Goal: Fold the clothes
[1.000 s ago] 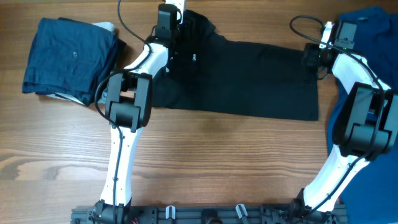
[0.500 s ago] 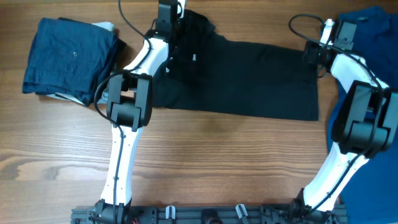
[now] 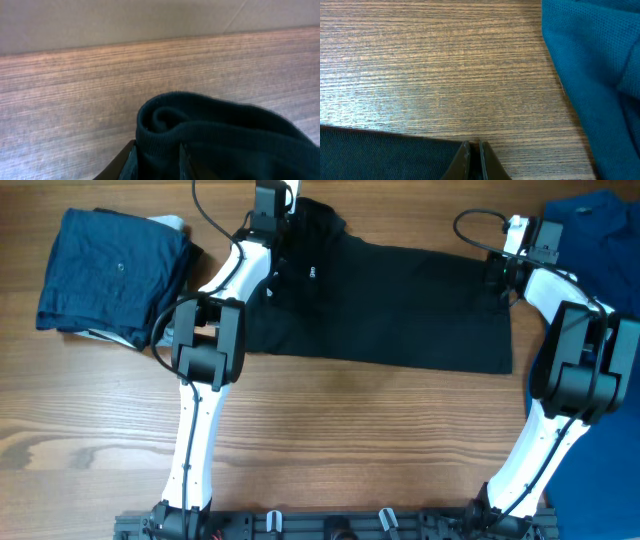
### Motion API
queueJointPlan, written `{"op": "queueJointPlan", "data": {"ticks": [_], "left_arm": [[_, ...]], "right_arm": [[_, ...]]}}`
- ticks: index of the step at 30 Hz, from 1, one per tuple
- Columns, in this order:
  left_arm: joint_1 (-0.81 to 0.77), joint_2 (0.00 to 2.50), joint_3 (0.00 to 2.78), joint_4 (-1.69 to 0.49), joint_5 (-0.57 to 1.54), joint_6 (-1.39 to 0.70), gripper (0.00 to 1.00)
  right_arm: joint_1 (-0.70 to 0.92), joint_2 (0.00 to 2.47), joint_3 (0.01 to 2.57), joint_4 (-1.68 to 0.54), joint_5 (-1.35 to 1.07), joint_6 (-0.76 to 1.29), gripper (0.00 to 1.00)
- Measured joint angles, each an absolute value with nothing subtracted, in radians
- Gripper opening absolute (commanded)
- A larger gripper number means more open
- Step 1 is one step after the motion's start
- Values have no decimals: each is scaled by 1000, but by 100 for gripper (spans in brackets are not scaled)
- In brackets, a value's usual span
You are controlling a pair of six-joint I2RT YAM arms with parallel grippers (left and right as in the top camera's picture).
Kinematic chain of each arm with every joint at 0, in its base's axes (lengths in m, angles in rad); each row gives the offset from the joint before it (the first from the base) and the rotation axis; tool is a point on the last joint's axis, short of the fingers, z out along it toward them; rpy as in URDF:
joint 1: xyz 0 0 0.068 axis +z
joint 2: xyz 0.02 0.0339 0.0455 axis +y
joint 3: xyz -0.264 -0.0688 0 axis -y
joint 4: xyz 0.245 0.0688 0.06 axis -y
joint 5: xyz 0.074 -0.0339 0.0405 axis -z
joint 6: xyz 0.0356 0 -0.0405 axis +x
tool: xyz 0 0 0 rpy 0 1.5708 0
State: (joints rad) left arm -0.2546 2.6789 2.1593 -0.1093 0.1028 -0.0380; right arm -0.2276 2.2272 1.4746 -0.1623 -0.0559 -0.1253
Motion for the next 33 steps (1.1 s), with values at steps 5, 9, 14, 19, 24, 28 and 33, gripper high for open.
{"op": "queueJointPlan", "data": {"ticks": [5,9,14,19,24,28,33], "left_arm": [[-250,2589,2159,-155,103,-38,26],[-245,2503,2160,-215,103,-39,54],[-245,2479,2165,-219,110,-35,77],[-245,2559,2167,-139,131,0,76],[-245,2640,2167,-150,147,114,76],[-246,2641,2167,-154,149,181,78],[-247,2658,2167,-137,149,250,76]], "right_arm": [[-228,2204,1475,-190,-75,-126,4],[-228,2128,1475,-258,-90,-125,5],[-228,2102,1475,-291,-97,-128,16],[-228,2102,1475,-292,-97,-129,17],[-228,2102,1475,-292,-97,-129,17],[-228,2102,1475,-292,-97,-129,17],[-228,2102,1475,-292,-97,-129,17]]}}
